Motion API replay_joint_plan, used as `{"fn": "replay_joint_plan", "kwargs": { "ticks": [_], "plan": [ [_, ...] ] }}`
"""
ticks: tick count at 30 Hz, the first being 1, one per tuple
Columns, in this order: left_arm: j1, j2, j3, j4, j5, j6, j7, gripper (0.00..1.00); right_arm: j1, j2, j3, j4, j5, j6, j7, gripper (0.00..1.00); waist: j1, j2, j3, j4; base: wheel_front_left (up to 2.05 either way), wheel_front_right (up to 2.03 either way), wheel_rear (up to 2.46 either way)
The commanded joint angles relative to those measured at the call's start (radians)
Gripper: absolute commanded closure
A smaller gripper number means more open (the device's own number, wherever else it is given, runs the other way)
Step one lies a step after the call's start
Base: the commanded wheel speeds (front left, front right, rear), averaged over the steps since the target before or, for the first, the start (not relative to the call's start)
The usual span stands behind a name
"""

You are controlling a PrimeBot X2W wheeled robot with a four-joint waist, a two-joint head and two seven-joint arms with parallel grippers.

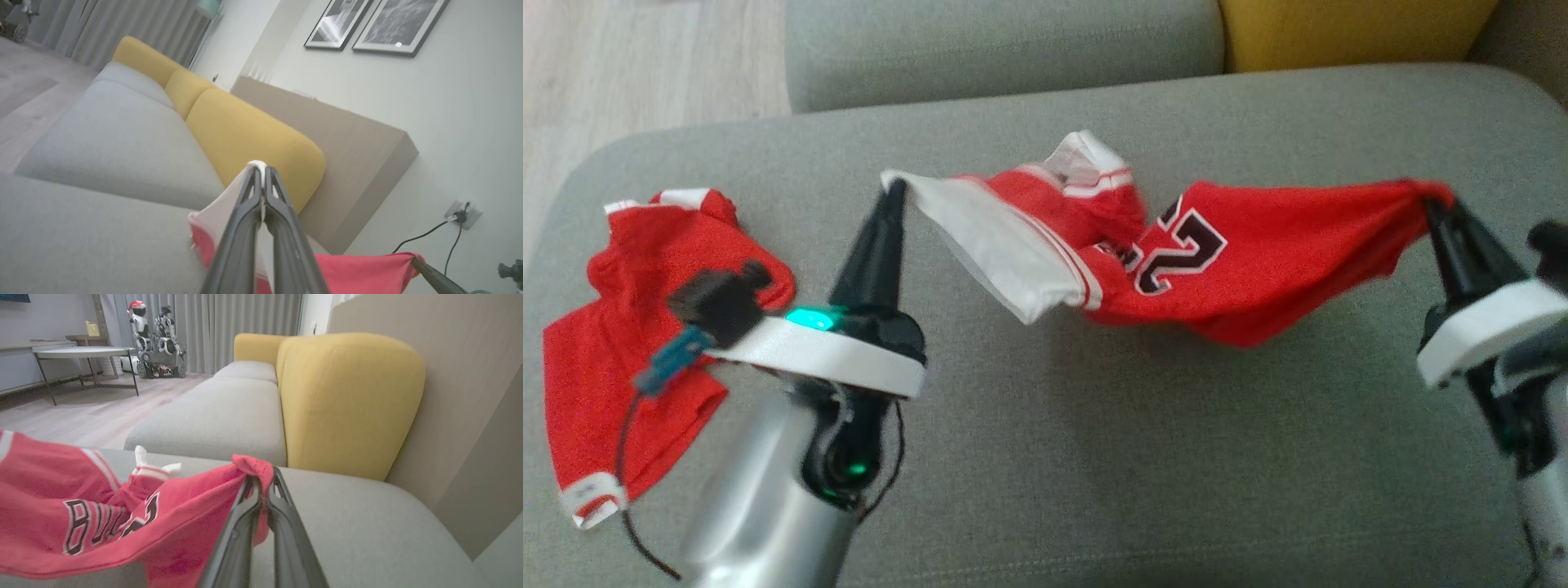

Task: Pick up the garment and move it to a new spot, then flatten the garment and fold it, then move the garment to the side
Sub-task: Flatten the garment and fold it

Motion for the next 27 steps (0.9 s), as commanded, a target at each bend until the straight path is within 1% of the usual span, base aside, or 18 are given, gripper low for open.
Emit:
{"fn": "replay_joint_plan", "kwargs": {
  "ticks": [1, 3, 5, 8, 12, 17, 20, 22, 24, 27],
  "plan": [
    [-0.053, 0.029, 0.052, -0.081, -0.021, -0.006, -0.008, 1.00, -0.075, -0.042, 0.016, -0.028, -0.003, 0.008, -0.010, 1.00, 0.0000, 0.0000, -0.022, 0.001, 0.00, 0.00, 0.00],
    [-0.073, 0.037, 0.074, -0.134, -0.042, -0.004, 0.000, 1.00, -0.109, -0.054, 0.015, -0.025, -0.001, 0.008, -0.004, 1.00, 0.0000, 0.0000, -0.035, 0.001, 0.00, 0.00, 0.00],
    [-0.096, 0.041, 0.096, -0.184, -0.062, 0.013, 0.018, 1.00, -0.140, -0.057, 0.005, -0.021, 0.016, 0.008, 0.009, 1.00, 0.0000, 0.0000, -0.046, 0.000, 0.00, 0.00, 0.00],
    [-0.124, 0.047, 0.118, -0.246, -0.081, 0.054, 0.060, 1.00, -0.174, -0.059, -0.012, -0.024, 0.043, 0.008, 0.037, 1.00, 0.0000, 0.0000, -0.062, -0.001, 0.00, 0.00, 0.00],
    [-0.131, 0.055, 0.129, -0.325, -0.090, 0.109, 0.111, 1.00, -0.174, -0.069, -0.035, -0.074, 0.067, 0.008, 0.101, 1.00, 0.0000, 0.0000, -0.075, -0.005, 0.00, 0.00, 0.00],
    [-0.106, 0.078, 0.126, -0.447, -0.082, 0.172, 0.176, 1.00, -0.119, -0.091, -0.104, -0.222, 0.123, 0.008, 0.248, 1.00, 0.0000, 0.0000, -0.085, -0.007, 0.00, 0.00, 0.00],
    [-0.104, 0.097, 0.134, -0.528, -0.086, 0.214, 0.229, 1.00, -0.087, -0.091, -0.176, -0.329, 0.154, 0.008, 0.361, 1.00, 0.0000, 0.0000, -0.085, -0.010, 0.00, 0.00, 0.00],
    [-0.120, 0.100, 0.139, -0.571, -0.101, 0.237, 0.265, 1.00, -0.072, -0.084, -0.221, -0.394, 0.170, 0.008, 0.438, 1.00, 0.0000, 0.0000, -0.078, -0.006, 0.00, 0.00, 0.00],
    [-0.158, 0.112, 0.135, -0.570, -0.098, 0.249, 0.299, 1.00, -0.076, -0.065, -0.251, -0.432, 0.201, 0.008, 0.504, 1.00, 0.0000, 0.0000, -0.064, -0.004, 0.00, 0.00, 0.00],
    [-0.240, 0.107, 0.120, -0.506, -0.112, 0.249, 0.343, 1.00, -0.123, -0.077, -0.239, -0.424, 0.205, 0.008, 0.565, 1.00, 0.0000, 0.0000, -0.026, -0.009, 0.00, 0.00, 0.00]
  ]
}}
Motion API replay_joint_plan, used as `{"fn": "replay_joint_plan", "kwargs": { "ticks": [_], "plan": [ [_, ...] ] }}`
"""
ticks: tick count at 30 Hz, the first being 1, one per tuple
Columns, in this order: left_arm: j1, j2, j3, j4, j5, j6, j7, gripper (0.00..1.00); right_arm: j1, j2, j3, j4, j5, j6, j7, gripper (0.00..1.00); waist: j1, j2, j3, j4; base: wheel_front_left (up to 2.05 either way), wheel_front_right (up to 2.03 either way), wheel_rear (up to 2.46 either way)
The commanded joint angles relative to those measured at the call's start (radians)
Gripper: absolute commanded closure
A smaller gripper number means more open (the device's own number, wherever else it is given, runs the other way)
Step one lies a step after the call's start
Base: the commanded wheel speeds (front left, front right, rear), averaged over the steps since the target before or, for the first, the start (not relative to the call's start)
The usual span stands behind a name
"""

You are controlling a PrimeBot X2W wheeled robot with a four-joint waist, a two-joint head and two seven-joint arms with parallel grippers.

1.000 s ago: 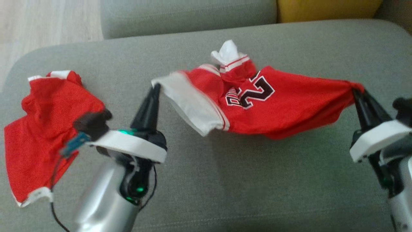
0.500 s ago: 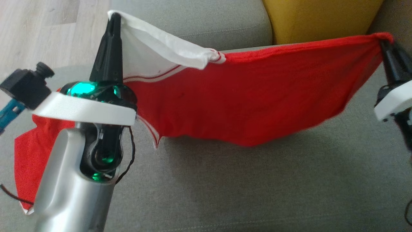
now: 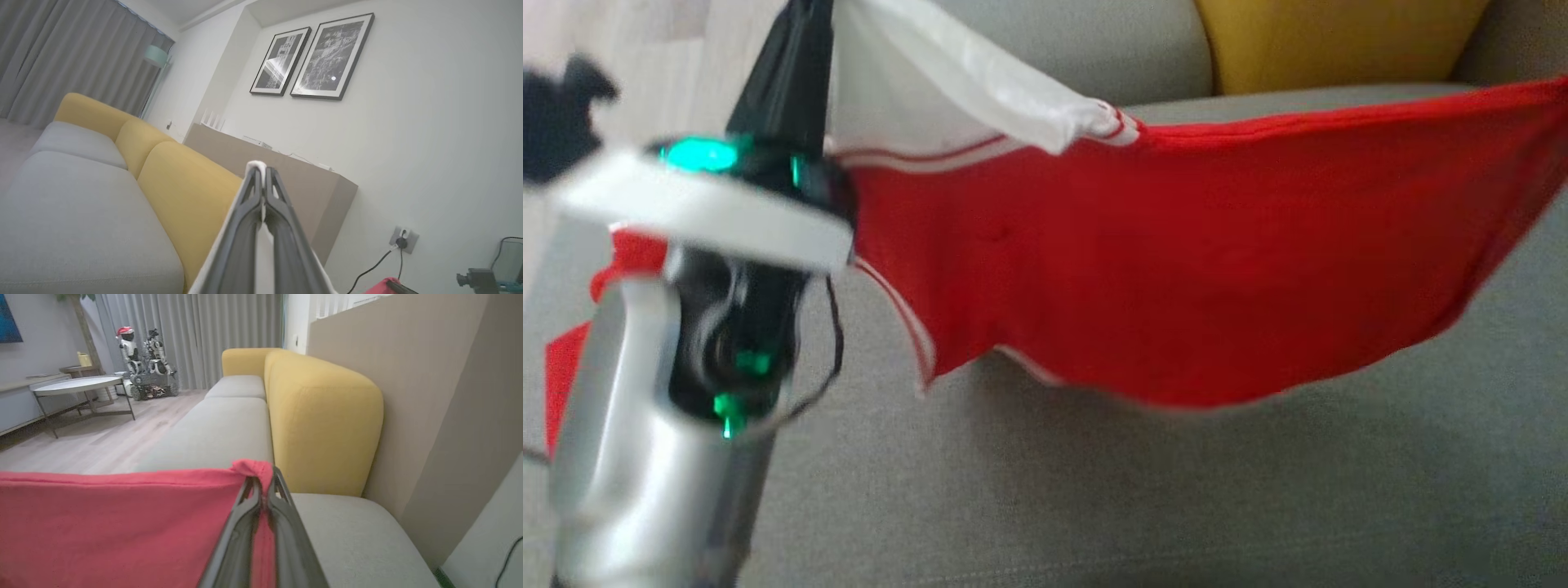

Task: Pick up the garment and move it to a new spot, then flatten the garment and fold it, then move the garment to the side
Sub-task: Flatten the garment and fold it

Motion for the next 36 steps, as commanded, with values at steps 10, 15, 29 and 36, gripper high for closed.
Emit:
{"fn": "replay_joint_plan", "kwargs": {
  "ticks": [10, 15, 29, 36],
  "plan": [
    [-0.618, 0.045, 0.029, 0.421, 0.058, -0.073, 0.057, 1.00, -0.598, 0.036, 0.163, 0.279, 0.037, 0.008, -0.107, 1.00, 0.0000, 0.0000, 0.325, -0.019, 0.00, 0.00, 0.00],
    [-0.919, 0.044, 0.042, 0.697, 0.139, -0.111, -0.071, 1.00, -0.909, 0.052, 0.205, 0.566, -0.055, 0.008, -0.391, 1.00, 0.0000, 0.0000, 0.403, -0.009, 0.00, 0.00, 0.00],
    [-1.141, -0.024, 0.017, 1.043, 0.168, -0.227, -0.298, 1.00, -1.131, 0.061, 0.301, 1.090, -0.144, 0.008, -0.889, 1.00, 0.0000, 0.0000, 0.487, 0.045, 0.00, 0.00, 0.00],
    [-0.963, -0.044, -0.056, 1.112, 0.161, -0.250, -0.319, 1.00, -0.991, 0.093, 0.382, 1.243, -0.033, 0.008, -0.908, 1.00, 0.0000, 0.0000, 0.485, 0.076, 0.00, 0.00, 0.00]
  ]
}}
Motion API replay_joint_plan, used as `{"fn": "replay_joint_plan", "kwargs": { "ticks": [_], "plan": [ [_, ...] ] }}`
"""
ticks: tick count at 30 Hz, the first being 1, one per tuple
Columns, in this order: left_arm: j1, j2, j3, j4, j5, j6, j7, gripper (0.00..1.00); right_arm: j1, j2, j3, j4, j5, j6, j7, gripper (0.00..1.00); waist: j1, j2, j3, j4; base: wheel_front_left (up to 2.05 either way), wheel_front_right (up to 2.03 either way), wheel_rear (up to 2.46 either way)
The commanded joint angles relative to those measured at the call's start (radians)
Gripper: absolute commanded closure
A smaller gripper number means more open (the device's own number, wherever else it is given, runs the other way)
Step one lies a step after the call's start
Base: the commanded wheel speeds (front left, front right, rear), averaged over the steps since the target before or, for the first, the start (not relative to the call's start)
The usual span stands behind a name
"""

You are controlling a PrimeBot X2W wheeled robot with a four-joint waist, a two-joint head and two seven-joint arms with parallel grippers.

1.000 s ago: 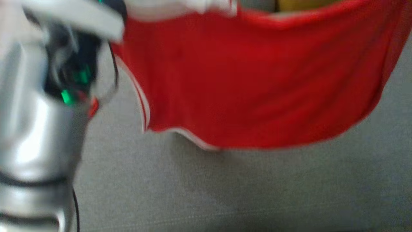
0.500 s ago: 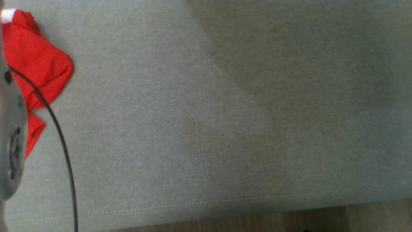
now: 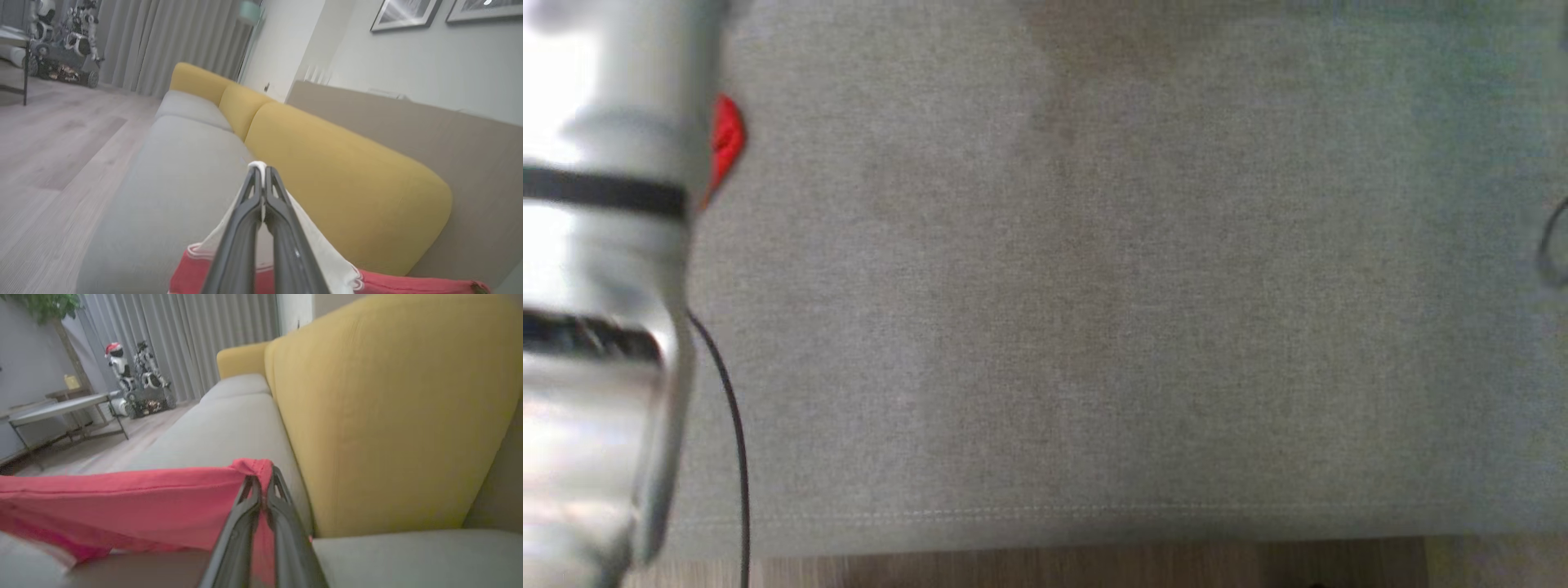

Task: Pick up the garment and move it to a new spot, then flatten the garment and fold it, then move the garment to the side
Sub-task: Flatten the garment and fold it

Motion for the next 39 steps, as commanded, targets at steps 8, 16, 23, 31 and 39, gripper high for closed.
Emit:
{"fn": "replay_joint_plan", "kwargs": {
  "ticks": [8, 16, 23, 31, 39],
  "plan": [
    [0.318, 0.065, -0.119, -0.024, -0.074, -0.007, 0.013, 1.00, 0.283, -0.016, 0.219, 0.006, 0.169, 0.008, 0.103, 1.00, -0.0003, 0.0001, -0.139, 0.029, 0.00, 0.00, 0.00],
    [0.572, 0.179, -0.254, -0.136, -0.169, -0.007, 0.080, 1.00, 0.448, -0.086, 0.344, -0.036, 0.318, 0.008, 0.211, 1.00, -0.0003, 0.0001, -0.243, 0.037, 0.00, 0.00, 0.00],
    [0.712, 0.274, -0.319, -0.251, -0.243, -0.007, 0.129, 1.00, 0.534, -0.146, 0.458, -0.090, 0.379, 0.008, 0.253, 1.00, -0.0003, 0.0001, -0.317, 0.040, 0.00, 0.00, 0.00],
    [0.840, 0.369, -0.376, -0.393, -0.322, -0.007, 0.216, 1.00, 0.598, -0.206, 0.577, -0.132, 0.427, 0.008, 0.304, 1.00, -0.0003, 0.0001, -0.377, 0.044, 0.00, 0.00, 0.00],
    [0.919, 0.443, -0.396, -0.514, -0.403, -0.007, 0.301, 1.00, 0.621, -0.262, 0.658, -0.173, 0.480, 0.008, 0.348, 1.00, -0.0003, 0.0001, -0.402, 0.042, 0.00, 0.00, 0.00]
  ]
}}
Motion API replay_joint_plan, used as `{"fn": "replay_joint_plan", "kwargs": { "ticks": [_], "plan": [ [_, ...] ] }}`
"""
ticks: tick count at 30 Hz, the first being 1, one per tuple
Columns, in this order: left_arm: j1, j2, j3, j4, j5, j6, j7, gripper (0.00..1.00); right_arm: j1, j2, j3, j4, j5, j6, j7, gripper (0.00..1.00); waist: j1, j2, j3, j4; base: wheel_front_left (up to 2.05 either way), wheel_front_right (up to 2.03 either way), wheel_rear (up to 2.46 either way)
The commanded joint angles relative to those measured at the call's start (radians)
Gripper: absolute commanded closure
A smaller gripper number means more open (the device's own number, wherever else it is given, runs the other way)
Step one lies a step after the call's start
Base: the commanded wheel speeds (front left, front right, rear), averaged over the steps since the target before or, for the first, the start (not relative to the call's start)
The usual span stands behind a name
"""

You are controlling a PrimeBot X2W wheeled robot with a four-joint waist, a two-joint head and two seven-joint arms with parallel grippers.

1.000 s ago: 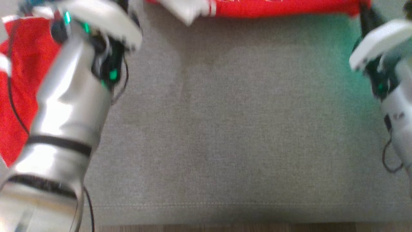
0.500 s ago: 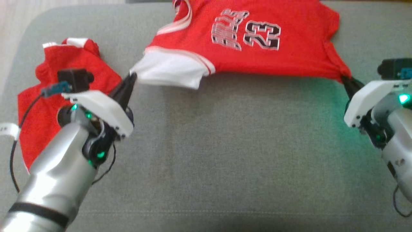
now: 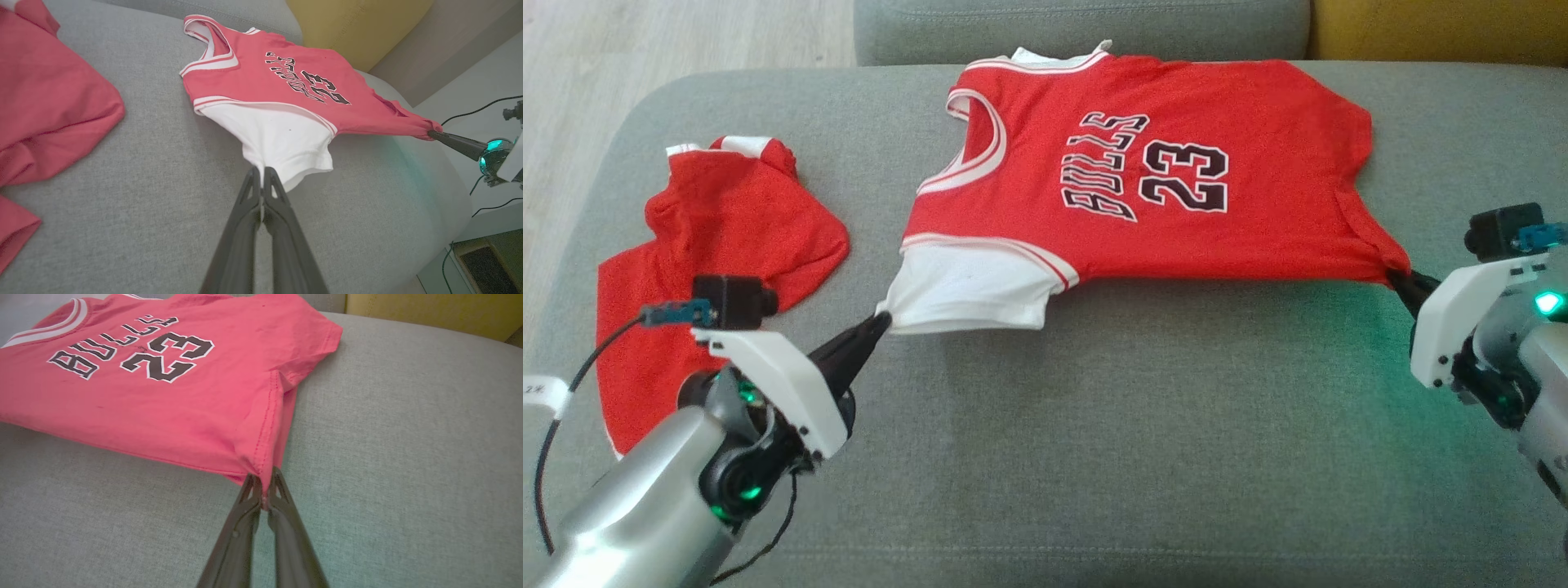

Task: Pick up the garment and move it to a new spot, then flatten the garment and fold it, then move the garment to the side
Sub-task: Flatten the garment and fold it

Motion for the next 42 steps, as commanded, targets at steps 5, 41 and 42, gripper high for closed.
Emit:
{"fn": "replay_joint_plan", "kwargs": {
  "ticks": [5, 41, 42],
  "plan": [
    [-0.014, 0.080, 0.044, -0.083, -0.044, -0.006, 0.034, 1.00, 0.022, -0.052, 0.047, -0.046, 0.037, 0.008, 0.024, 1.00, 0.0001, 0.0000, -0.006, 0.003, 0.00, 0.00, 0.00],
    [0.214, 0.300, 0.006, -0.460, -0.411, -0.002, 0.358, 1.00, 0.187, -0.322, 0.233, -0.411, 0.418, 0.008, 0.491, 1.00, 0.0001, 0.0000, -0.102, -0.008, 0.00, 0.00, 0.00],
    [0.219, 0.307, 0.004, -0.472, -0.421, -0.001, 0.368, 1.00, 0.193, -0.329, 0.234, -0.424, 0.427, 0.008, 0.507, 1.00, 0.0001, 0.0000, -0.101, -0.010, 0.00, 0.00, 0.00]
  ]
}}
